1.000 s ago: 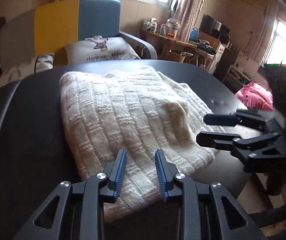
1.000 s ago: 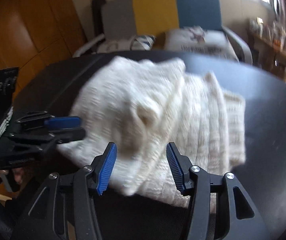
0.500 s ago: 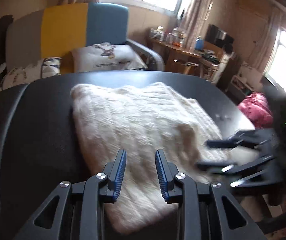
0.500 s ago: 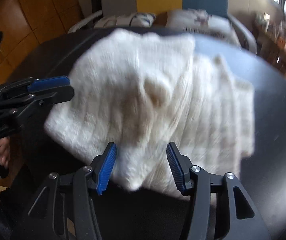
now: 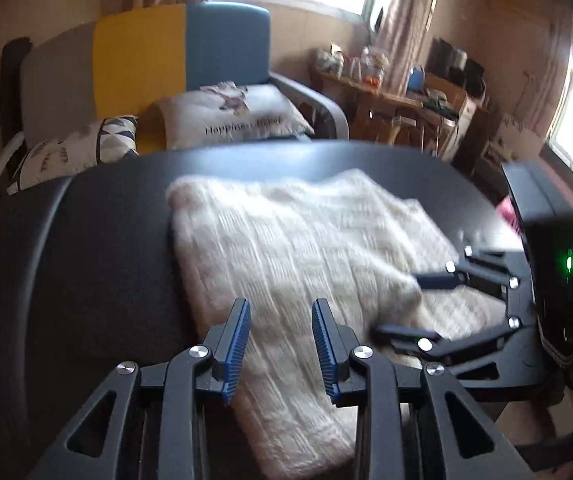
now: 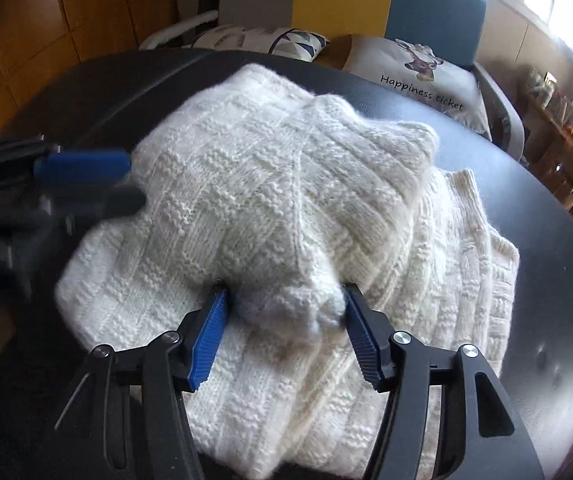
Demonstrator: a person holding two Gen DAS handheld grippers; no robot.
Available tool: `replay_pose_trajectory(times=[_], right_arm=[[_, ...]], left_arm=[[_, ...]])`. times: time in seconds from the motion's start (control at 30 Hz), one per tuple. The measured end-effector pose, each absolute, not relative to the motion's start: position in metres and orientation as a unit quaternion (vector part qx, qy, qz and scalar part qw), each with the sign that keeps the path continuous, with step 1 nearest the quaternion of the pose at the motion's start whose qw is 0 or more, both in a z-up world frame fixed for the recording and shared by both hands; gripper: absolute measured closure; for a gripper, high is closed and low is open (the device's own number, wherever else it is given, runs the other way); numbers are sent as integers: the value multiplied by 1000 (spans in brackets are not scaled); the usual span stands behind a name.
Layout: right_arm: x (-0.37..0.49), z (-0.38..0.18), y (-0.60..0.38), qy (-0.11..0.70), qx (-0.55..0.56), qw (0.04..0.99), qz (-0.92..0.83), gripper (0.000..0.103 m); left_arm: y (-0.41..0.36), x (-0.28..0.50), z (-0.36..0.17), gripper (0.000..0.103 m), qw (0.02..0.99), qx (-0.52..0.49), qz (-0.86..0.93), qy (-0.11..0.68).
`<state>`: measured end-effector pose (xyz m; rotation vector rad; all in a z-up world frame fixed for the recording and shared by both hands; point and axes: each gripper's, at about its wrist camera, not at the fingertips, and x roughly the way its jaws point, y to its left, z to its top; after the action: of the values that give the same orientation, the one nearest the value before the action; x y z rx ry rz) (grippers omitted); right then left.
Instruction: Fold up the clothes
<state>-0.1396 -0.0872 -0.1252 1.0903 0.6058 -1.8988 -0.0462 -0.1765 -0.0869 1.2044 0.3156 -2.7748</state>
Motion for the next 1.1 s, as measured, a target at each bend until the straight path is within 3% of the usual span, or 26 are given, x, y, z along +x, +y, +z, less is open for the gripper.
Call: replay_pose_trajectory(times=[0.3, 0.4, 0.53, 0.6, 0.83, 1.03, 1.1], right_arm=[[-171, -64, -66, 175, 373, 432, -802, 42], [-177, -94, -83, 184, 399, 431, -788, 42], [-165, -126, -89, 181, 433, 439, -766, 42], [-170, -120, -82, 149, 437, 444, -768, 42], [-179, -68, -97, 158, 377, 470, -782, 42], [-202, -106, -115, 172, 426, 448, -767, 42], [-207, -112, -115, 165, 433, 454, -761, 42]], left_arm=[[-193, -86, -79, 71, 54, 396, -911, 99], [-185, -96, -113, 70, 44, 437, -894, 94], [-173, -87, -114, 70, 35, 409, -911, 42], [-182, -85, -104, 70, 19, 400, -915, 59], [-226, -113, -88, 69, 64, 396, -910, 106], [-250, -149, -133, 69, 96, 469, -864, 156], [-246, -145, -125, 69, 95, 450, -876, 142]])
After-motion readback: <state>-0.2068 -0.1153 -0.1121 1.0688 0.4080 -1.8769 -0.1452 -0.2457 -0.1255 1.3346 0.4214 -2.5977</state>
